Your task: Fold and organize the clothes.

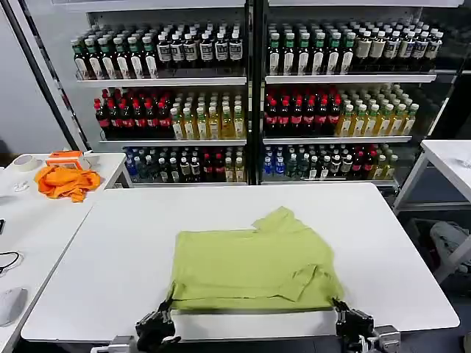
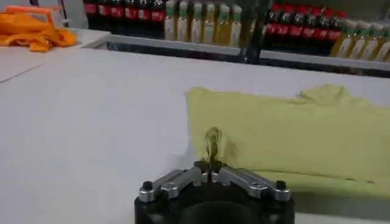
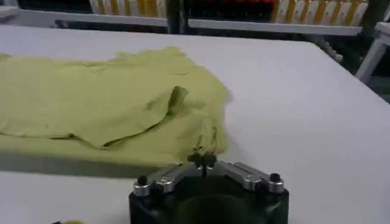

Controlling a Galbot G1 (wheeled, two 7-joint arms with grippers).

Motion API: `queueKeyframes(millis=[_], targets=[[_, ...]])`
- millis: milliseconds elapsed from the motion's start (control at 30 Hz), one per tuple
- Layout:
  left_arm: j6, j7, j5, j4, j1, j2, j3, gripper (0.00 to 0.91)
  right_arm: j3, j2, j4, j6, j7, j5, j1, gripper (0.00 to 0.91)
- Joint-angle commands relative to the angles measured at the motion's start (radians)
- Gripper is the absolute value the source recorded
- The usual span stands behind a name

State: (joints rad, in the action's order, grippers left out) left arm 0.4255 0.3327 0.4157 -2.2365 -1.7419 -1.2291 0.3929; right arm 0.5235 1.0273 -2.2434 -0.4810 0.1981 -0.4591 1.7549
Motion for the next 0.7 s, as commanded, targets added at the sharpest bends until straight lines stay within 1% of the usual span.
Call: queueKeyframes(millis=[33, 133, 233, 300, 367, 400, 433, 500, 567, 600, 633, 700], targets=[[0.026, -0.012, -0.018, -0.039, -0.067, 0.012, 0.047, 0.907, 0.006, -0.006, -0.054, -0.006, -0.017, 0.058, 0.018, 0.907], [0.031, -0.032, -0.016, -0.052, -0.047, 0.029, 0.078, 0.907, 0.058, -0.021, -0.079, 0.017, 0.006, 0.025, 0.0, 0.907], [0.035, -0.037, 0.0, -0.073, -0.015, 0.055, 0.109, 0.907, 0.092, -0.03, -0.085, 0.044, 0.047, -0.049, -0.054, 0.907], [0.037, -0.034, 0.028, -0.079, 0.016, 0.072, 0.123, 0.907, 0.099, -0.052, -0.06, 0.046, 0.061, -0.101, -0.104, 0.907], [0.037, -0.028, 0.061, -0.071, 0.07, 0.089, 0.13, 0.907, 0.075, -0.075, -0.023, 0.039, 0.072, -0.127, -0.189, 0.907], [0.036, -0.026, 0.066, -0.068, 0.084, 0.092, 0.129, 0.907, 0.038, -0.089, 0.029, 0.031, 0.078, -0.144, -0.27, 0.907], [0.035, -0.016, 0.088, -0.057, 0.107, 0.1, 0.127, 0.907, 0.03, -0.09, 0.037, 0.029, 0.078, -0.144, -0.285, 0.907], [0.033, -0.003, 0.114, -0.023, 0.171, 0.112, 0.112, 0.907, -0.092, -0.089, 0.148, 0.003, 0.106, -0.182, -0.478, 0.907], [0.032, 0.008, 0.115, 0.034, 0.235, 0.125, 0.079, 0.907, -0.159, -0.084, 0.198, -0.015, 0.115, -0.206, -0.562, 0.907], [0.031, 0.012, 0.117, 0.056, 0.273, 0.128, 0.06, 0.907, -0.226, -0.07, 0.265, -0.033, 0.128, -0.232, -0.653, 0.907], [0.037, 0.022, 0.13, 0.112, 0.337, 0.129, 0.027, 0.907, -0.232, -0.067, 0.273, -0.037, 0.129, -0.236, -0.664, 0.907], [0.043, 0.029, 0.123, 0.174, 0.402, 0.13, -0.005, 0.907, -0.315, -0.044, 0.388, -0.053, 0.144, -0.256, -0.821, 0.907]])
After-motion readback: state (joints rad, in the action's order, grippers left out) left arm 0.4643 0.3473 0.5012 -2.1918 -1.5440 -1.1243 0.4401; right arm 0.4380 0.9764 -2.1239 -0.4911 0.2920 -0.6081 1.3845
